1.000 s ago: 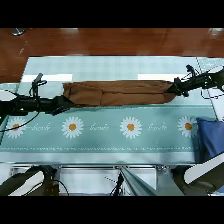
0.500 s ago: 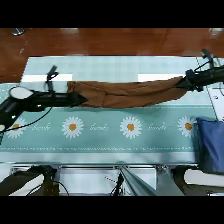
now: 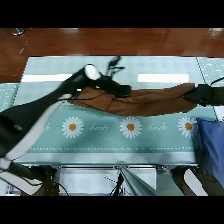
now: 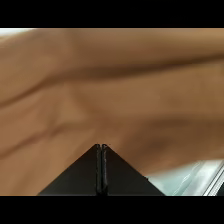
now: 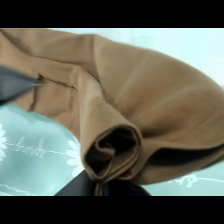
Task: Fold the shirts.
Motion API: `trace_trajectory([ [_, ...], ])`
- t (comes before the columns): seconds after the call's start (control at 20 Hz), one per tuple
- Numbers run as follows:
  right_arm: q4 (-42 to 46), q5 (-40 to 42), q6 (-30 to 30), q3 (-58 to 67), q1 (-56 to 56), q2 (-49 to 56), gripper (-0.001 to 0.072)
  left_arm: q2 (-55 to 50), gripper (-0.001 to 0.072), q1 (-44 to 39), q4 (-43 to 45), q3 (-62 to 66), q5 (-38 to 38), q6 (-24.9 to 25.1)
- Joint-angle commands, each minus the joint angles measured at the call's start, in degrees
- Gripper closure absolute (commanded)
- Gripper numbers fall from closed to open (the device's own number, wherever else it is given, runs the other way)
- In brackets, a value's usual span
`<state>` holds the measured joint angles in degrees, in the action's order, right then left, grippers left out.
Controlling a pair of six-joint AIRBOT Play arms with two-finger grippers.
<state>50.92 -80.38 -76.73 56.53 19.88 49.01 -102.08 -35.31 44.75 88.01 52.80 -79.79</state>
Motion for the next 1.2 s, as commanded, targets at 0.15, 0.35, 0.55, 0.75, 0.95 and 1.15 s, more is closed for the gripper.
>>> trace_trajectory([
  [0.15,-2.4,-0.6,-1.6,-1.2,-2.6,-5.0,0.0686,-14.8,0.0684,-13.3,-3.8,12.9,2.8,-6.0],
  [0.35,-2.4,-0.4,-2.6,-1.2,-5.6,-5.0,0.0686,-15.2,0.0684,-13.2,-8.6,13.6,7.0,-4.6],
  [0.55,-2.4,-0.1,-4.1,-1.2,-6.5,-5.0,0.0686,-9.1,0.0684,-0.6,-4.2,13.6,12.8,-3.7],
  [0.75,-7.6,2.1,-3.8,-1.1,-7.4,-3.0,0.0686,0.6,0.0684,17.7,2.1,12.3,21.1,-3.8],
  [0.95,-9.3,11.1,-3.5,3.9,-22.6,6.3,0.0686,15.1,0.0684,30.3,3.5,3.0,24.1,-0.5],
  [1.15,-9.3,18.9,-3.9,17.0,-38.2,24.1,0.0686,38.9,0.0683,35.2,3.5,-18.5,13.0,1.3],
])
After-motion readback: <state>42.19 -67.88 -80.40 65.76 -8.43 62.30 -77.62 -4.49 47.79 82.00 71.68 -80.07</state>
